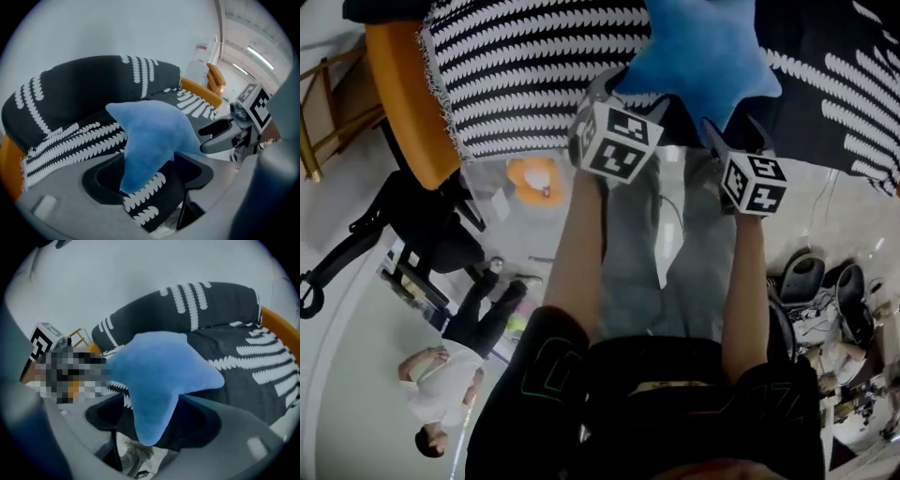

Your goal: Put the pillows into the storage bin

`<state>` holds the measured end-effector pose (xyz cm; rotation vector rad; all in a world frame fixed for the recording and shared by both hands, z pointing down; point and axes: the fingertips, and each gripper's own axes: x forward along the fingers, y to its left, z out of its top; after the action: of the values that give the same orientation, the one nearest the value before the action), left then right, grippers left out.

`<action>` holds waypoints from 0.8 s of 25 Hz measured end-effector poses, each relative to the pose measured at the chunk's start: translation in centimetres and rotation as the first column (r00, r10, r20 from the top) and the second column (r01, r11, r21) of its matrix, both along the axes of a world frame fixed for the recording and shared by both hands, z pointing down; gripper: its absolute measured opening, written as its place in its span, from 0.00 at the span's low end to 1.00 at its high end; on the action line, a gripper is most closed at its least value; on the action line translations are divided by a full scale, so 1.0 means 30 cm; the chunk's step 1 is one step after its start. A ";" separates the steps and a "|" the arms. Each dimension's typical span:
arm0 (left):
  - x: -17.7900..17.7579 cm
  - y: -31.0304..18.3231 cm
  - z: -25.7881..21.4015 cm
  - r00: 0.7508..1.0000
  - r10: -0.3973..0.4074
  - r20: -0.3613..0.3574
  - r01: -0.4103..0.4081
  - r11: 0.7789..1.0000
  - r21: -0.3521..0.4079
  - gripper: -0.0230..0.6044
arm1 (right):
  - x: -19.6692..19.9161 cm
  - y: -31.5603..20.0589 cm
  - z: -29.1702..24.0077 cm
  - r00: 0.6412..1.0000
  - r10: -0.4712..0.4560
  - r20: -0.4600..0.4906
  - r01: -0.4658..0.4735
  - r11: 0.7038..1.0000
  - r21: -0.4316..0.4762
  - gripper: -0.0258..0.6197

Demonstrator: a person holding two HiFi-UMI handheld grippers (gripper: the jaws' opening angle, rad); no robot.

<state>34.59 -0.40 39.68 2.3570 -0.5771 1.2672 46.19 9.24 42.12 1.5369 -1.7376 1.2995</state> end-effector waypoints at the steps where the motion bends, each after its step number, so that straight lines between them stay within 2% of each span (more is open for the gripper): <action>1: 0.005 0.008 0.014 0.998 0.052 0.045 -0.052 0.999 -0.009 0.59 | -0.007 0.018 0.026 1.000 0.001 0.020 0.000 0.999 -0.043 0.62; 3: -0.005 0.027 0.037 0.981 0.138 0.133 -0.136 0.990 -0.024 0.61 | -0.033 0.050 0.069 0.998 0.017 0.064 -0.010 0.994 -0.109 0.68; 5: -0.032 0.038 0.066 0.966 0.175 0.190 -0.170 0.985 -0.042 0.62 | -0.077 0.069 0.112 0.993 0.041 0.113 -0.024 0.989 -0.146 0.70; 7: -0.070 0.031 0.111 0.960 0.168 0.225 -0.159 0.986 -0.057 0.63 | -0.138 0.063 0.155 0.985 0.055 0.161 -0.029 0.986 -0.163 0.71; 10: -0.144 -0.019 0.170 0.960 0.129 0.250 -0.119 0.991 -0.052 0.62 | -0.236 0.012 0.176 0.980 0.022 0.199 0.011 0.987 -0.161 0.71; 12: -0.186 -0.060 0.177 0.969 0.093 0.228 -0.084 0.995 -0.049 0.59 | -0.281 -0.038 0.157 0.983 -0.017 0.185 0.044 0.989 -0.143 0.62; 15: -0.191 -0.069 0.162 0.986 0.021 0.164 -0.014 0.999 -0.046 0.47 | -0.280 -0.070 0.122 0.988 -0.084 0.126 0.098 0.989 -0.111 0.48; 17: -0.162 -0.046 0.156 0.992 -0.023 0.123 0.028 0.999 -0.039 0.40 | -0.242 -0.070 0.104 0.987 -0.146 0.067 0.152 0.984 -0.088 0.42; 20: -0.151 -0.006 0.150 0.993 -0.095 0.072 0.098 0.995 -0.028 0.35 | -0.206 -0.070 0.083 0.971 -0.238 -0.004 0.237 0.970 -0.053 0.37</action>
<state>30.05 -0.60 44.17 2.2379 -0.6794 1.3104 40.02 7.15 44.61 1.2595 -1.8033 1.2032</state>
